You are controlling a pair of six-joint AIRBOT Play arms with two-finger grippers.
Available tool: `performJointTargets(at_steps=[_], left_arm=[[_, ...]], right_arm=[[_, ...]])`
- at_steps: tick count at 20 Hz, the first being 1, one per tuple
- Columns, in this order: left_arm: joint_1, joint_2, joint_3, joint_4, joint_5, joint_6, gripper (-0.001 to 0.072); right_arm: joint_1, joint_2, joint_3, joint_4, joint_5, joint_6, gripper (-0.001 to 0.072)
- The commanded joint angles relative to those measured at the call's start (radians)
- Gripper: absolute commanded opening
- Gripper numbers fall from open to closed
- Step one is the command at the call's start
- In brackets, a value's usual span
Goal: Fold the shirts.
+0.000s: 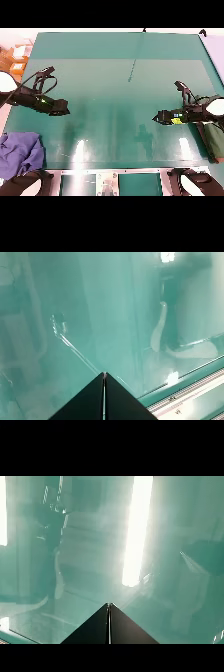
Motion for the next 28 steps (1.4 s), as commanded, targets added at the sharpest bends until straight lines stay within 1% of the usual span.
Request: performJointTargets(at_steps=[1, 2, 3, 4, 6, 7, 8, 9, 11, 13, 14, 16, 19, 21, 22, 23, 24, 26, 27, 28], left_arm=[[0.000, 0.001, -0.001, 0.010, -0.002, -0.005, 0.0025], [0.000, 0.001, 0.000, 0.031, -0.015, -0.017, 0.0025], [0.000, 0.001, 0.002, 0.094, -0.042, -0.061, 0.0024], [0.000, 0.001, 0.010, 0.198, -0.087, -0.114, 0.0024], [0.000, 0.001, 0.034, 0.473, -0.187, -0.214, 0.0025], [0.000, 0.001, 0.037, 0.629, -0.233, -0.264, 0.0136], [0.001, 0.000, 0.032, 0.752, -0.263, -0.306, 0.0631], [0.017, 0.000, 0.018, 0.842, -0.276, -0.341, 0.0720], [0.109, 0.000, -0.042, 0.862, -0.271, -0.341, 0.0720], [0.235, 0.000, -0.147, 0.862, -0.225, -0.335, 0.0720], [0.299, 0.000, -0.203, 0.862, -0.187, -0.328, 0.0720], [0.432, -0.001, -0.316, 0.846, -0.070, -0.302, 0.0720], [0.576, -0.037, -0.408, 0.779, 0.088, -0.280, 0.0720], [0.606, -0.078, -0.417, 0.752, 0.132, -0.267, 0.0718], [0.606, -0.090, -0.415, 0.741, 0.143, -0.240, 0.0483], [0.606, -0.094, -0.406, 0.729, 0.148, -0.198, 0.0032], [0.603, -0.094, -0.386, 0.718, 0.149, -0.175, 0.0023], [0.603, -0.094, -0.299, 0.686, 0.108, -0.149, 0.0023], [0.603, -0.094, -0.237, 0.654, 0.076, -0.145, 0.0023], [0.603, -0.090, -0.157, 0.576, 0.042, -0.113, 0.0023]], right_arm=[[0.002, 0.001, -0.001, 0.001, 0.000, 0.001, 0.0020], [0.002, 0.001, -0.001, 0.001, 0.000, 0.001, 0.0020], [0.002, 0.001, -0.001, 0.001, 0.000, 0.001, 0.0020], [0.002, 0.001, -0.001, 0.001, 0.000, 0.001, 0.0020], [0.002, 0.001, -0.001, 0.001, 0.000, 0.001, 0.0020], [0.002, 0.001, -0.001, 0.001, 0.000, 0.001, 0.0020], [0.002, 0.001, -0.001, 0.001, 0.000, 0.001, 0.0020], [0.002, 0.001, -0.001, 0.001, 0.000, 0.001, 0.0020], [0.002, 0.001, -0.001, 0.001, 0.000, 0.001, 0.0020], [0.002, 0.001, -0.001, 0.001, 0.000, 0.001, 0.0020], [0.002, 0.001, -0.001, 0.001, 0.000, 0.001, 0.0020], [0.002, 0.001, -0.001, 0.001, 0.000, 0.001, 0.0020], [0.002, 0.001, -0.001, 0.001, 0.000, 0.001, 0.0020], [0.002, 0.001, -0.001, 0.001, -0.001, 0.001, 0.0020], [0.002, 0.001, -0.001, 0.001, -0.001, 0.001, 0.0020], [0.002, 0.001, -0.001, 0.001, -0.002, 0.001, 0.0020], [0.002, 0.001, -0.001, 0.001, -0.002, 0.001, 0.0020], [0.002, 0.001, -0.001, 0.001, -0.002, 0.001, 0.0019], [0.002, 0.001, -0.001, 0.001, -0.002, 0.001, 0.0020], [0.002, 0.001, -0.001, 0.001, -0.002, 0.001, 0.0020]])
